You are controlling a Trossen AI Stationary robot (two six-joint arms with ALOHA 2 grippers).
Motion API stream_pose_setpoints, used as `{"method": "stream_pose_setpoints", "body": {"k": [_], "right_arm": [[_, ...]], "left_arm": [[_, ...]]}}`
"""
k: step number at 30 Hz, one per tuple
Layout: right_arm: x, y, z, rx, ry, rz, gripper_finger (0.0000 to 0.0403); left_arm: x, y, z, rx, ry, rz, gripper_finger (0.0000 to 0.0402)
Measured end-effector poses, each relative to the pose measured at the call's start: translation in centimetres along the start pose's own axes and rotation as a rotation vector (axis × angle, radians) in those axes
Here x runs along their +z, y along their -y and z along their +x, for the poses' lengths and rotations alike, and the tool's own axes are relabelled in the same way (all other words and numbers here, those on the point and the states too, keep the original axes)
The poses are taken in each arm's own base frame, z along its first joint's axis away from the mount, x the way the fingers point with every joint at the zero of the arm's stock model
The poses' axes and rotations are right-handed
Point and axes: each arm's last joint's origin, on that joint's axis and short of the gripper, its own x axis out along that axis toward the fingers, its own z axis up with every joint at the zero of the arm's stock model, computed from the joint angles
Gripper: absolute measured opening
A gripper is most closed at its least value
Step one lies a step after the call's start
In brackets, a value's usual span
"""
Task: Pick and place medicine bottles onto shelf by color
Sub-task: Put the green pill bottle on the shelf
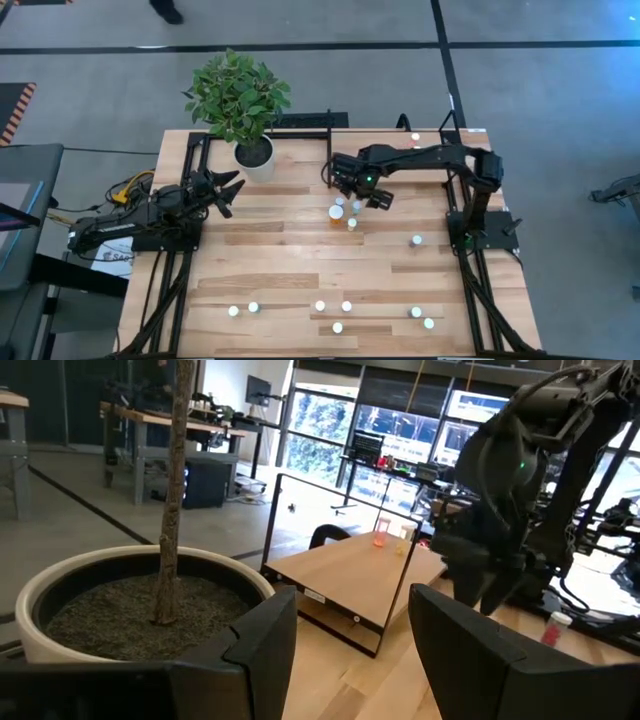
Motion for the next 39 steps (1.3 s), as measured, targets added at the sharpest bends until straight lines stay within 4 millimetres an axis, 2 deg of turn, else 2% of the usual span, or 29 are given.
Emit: {"method": "stream_pose_setpoints", "body": {"k": [9,19,34,39], "right_arm": [[0.2,-0.4,1.8,-0.052,-0.018,0.004,0.0295],[0.2,-0.4,2.0,-0.059,-0.018,-0.025,0.0268],[0.3,-0.1,2.7,-0.052,-0.019,-0.029,0.0142],[0.3,0.1,2.5,-0.062,-0.018,-0.025,0.0129]], "left_arm": [[0.0,0.0,0.0,0.0,0.0,0.0,0.0181],[0.0,0.0,0.0,0.001,0.0,0.0,0.0181],[0.0,0.0,0.0,0.0,0.0,0.0,0.0181],[0.0,0.0,0.0,0.0,0.0,0.0,0.0181]]}}
